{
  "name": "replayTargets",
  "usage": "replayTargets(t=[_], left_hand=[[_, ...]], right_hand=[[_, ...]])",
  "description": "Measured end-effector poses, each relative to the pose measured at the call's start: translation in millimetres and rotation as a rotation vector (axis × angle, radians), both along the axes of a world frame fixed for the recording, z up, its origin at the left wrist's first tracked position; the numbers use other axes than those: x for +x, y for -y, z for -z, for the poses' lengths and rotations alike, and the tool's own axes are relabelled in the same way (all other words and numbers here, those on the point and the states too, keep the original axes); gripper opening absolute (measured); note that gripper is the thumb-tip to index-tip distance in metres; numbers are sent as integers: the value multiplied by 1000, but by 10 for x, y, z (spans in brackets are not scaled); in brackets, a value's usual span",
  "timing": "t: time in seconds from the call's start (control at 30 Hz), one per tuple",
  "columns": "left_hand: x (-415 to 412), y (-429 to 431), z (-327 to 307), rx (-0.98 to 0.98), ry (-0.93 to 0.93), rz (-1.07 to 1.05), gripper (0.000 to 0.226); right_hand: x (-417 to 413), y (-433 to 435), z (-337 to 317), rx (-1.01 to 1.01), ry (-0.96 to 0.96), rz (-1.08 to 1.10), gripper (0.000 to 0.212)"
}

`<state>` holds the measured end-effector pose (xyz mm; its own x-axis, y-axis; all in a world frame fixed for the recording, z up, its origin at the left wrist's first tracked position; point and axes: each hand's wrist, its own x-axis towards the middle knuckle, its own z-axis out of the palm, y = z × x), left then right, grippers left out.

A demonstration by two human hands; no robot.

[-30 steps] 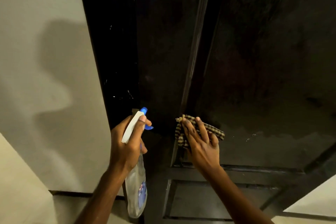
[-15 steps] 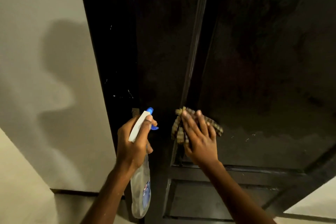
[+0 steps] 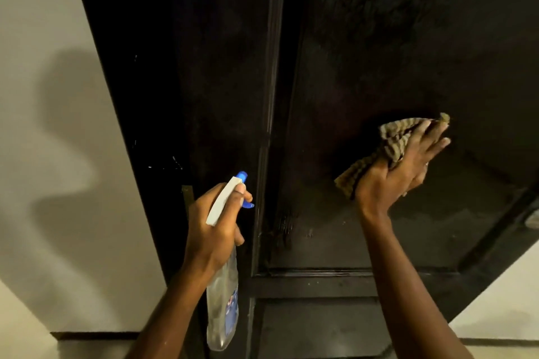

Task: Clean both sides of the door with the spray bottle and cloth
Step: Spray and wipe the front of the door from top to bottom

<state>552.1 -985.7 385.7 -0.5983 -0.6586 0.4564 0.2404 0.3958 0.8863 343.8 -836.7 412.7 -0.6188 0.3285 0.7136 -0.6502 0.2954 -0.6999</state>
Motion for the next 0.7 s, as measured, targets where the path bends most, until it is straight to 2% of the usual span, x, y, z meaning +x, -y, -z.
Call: replayTargets(t=[0.03, 0.1, 0.27, 0.33, 0.37, 0.47, 0.53, 0.63, 0.7], left_hand=[[-17, -15, -16, 3, -5, 1, 37], [-54, -41, -45, 8, -14, 9, 38], [-140, -72, -106, -8, -33, 39, 37], [-160, -68, -122, -17, -36, 37, 38], [-165, -66, -127, -22, -38, 35, 38], [-177, -69, -146, -35, -39, 37, 37], [-204, -81, -162, -45, -30, 46, 36], [-279, -126, -195, -47, -18, 48, 36], [-342, -181, -238, -51, -24, 53, 35]], right_hand=[[11, 58, -105, -1, -34, 5, 65], [77, 239, -133, 133, -123, -19, 63], [164, 433, 497, 826, -385, -47, 85], [12, 234, 678, 1005, -502, 1, 86], [-85, 116, 711, 1026, -516, 29, 85], [-359, -203, 621, 822, -395, 91, 81], [-471, -302, 379, 539, -252, 112, 72], [-429, -180, -69, 168, -29, 102, 77], [-296, 8, -174, 181, -70, 101, 78]])
